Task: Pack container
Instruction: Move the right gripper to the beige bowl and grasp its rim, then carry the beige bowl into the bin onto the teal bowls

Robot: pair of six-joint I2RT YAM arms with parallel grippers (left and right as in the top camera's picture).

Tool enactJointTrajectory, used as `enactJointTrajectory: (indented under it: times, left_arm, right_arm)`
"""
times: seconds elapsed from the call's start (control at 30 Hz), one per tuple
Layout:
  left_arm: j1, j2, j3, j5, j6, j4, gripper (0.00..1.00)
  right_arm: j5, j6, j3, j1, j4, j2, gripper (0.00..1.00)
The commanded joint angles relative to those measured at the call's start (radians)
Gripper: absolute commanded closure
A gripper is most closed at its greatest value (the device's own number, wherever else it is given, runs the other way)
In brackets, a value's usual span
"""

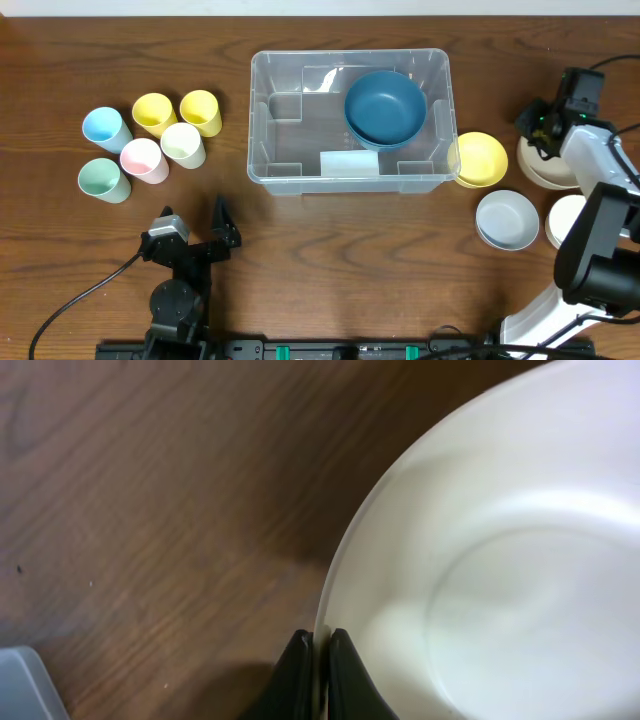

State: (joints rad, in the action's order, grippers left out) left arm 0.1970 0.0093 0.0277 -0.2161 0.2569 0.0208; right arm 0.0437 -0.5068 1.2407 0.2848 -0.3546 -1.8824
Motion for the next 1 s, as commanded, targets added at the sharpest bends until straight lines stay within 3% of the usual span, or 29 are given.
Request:
enactJointTrajectory:
  times: [0.0, 0.43, 0.67, 0.97]
  left_arm:
    - [-0.005, -0.005, -0.024, -0.011, -0.016, 0.030, 0.02]
    - [-0.005, -0.005, -0.024, -0.011, -0.016, 0.030, 0.02]
    - [-0.005, -0.005, -0.024, -0.011, -0.016, 0.030, 0.02]
    - [-0.005, -0.005, -0.024, -0.011, -0.016, 0.030, 0.02]
  right_arm:
    - [0.005, 0.016, 0.022, 0.024, -0.012, 0.072, 0.99]
    - [0.080, 0.071, 0.080, -0.079, -0.076, 0.431, 0.99]
    - [0.095, 0.080, 0.080, -0.312, -0.068, 0.555, 0.99]
    - [-0.065, 0.149, 0.080, -0.654, -0.042, 0.476, 0.99]
